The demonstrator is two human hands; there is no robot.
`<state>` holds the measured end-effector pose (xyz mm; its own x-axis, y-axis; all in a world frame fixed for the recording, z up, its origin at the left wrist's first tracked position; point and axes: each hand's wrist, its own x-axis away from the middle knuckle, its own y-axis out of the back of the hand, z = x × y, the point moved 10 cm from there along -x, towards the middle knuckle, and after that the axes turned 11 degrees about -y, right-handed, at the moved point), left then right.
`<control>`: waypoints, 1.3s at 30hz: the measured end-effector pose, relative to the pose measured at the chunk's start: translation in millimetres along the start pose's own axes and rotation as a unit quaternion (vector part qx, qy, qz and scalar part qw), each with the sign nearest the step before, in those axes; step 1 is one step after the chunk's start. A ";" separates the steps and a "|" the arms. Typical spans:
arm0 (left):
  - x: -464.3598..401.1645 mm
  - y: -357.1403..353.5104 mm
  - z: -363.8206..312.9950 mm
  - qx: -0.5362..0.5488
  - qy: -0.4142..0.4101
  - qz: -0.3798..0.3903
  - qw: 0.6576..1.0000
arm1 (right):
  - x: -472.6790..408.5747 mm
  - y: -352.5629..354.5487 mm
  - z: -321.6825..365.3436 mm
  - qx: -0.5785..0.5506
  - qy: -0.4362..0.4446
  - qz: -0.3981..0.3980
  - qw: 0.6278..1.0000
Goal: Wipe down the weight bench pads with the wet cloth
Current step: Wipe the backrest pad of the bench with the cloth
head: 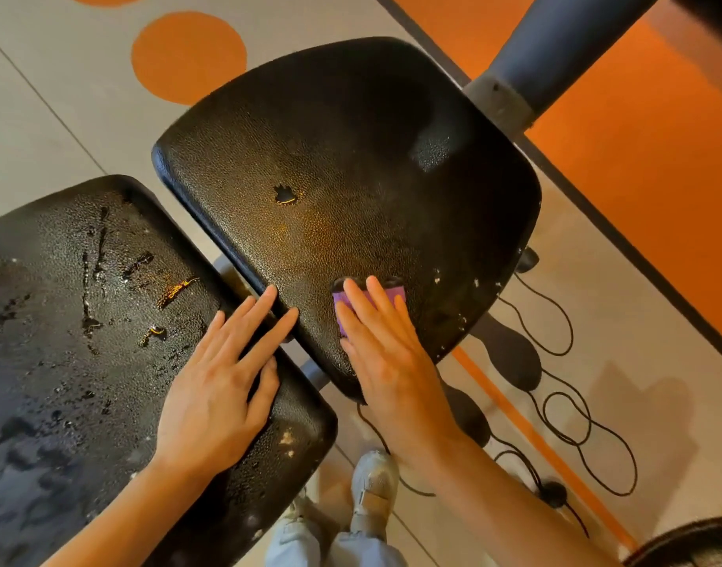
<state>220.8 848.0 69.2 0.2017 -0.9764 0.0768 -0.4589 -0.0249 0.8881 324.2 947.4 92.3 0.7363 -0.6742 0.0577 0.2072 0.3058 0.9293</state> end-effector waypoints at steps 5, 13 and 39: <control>-1.0 1.6 -0.7 0.002 0.005 0.000 1.000 | -72.9 28.2 -56.3 0.077 0.004 -0.056 0.995; -0.5 0.9 -0.6 -0.006 0.010 0.008 1.000 | 20.5 7.4 -8.8 -0.047 -0.033 -0.006 0.998; -1.2 0.5 -2.8 -0.013 -0.017 0.006 1.000 | -34.8 39.0 -104.7 -0.058 -0.346 -0.144 0.925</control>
<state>222.8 849.8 70.8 0.1664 -0.9834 0.0729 -0.4388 -0.0077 0.8986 374.1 1053.1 88.4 0.0585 -0.9957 0.0717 0.4282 0.0899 0.8992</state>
